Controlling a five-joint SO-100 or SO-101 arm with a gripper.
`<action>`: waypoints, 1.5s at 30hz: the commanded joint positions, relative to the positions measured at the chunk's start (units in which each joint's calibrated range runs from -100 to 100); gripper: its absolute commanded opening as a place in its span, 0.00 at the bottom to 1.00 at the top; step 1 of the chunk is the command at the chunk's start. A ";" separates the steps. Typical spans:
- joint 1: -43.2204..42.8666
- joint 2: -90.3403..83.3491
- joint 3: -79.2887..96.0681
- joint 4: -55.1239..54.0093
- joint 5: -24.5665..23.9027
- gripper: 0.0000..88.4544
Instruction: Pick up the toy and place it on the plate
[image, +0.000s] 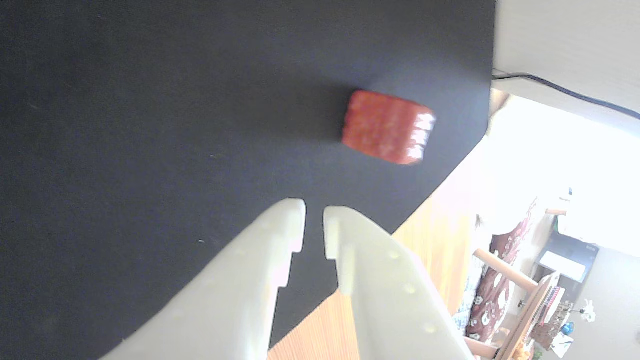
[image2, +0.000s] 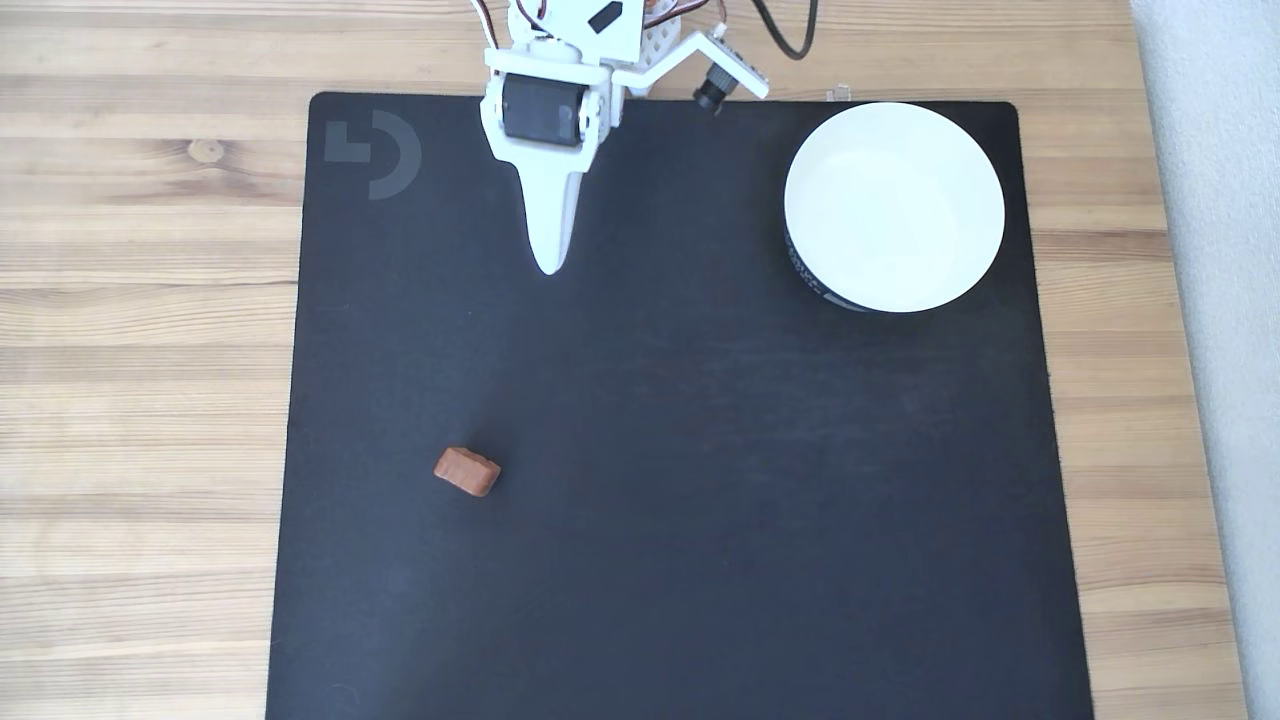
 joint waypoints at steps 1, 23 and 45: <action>0.87 13.61 -14.79 -1.24 -1.99 0.03; 10.57 72.30 -70.50 4.69 -2.30 0.03; 8.07 98.73 -101.50 9.35 -2.20 0.03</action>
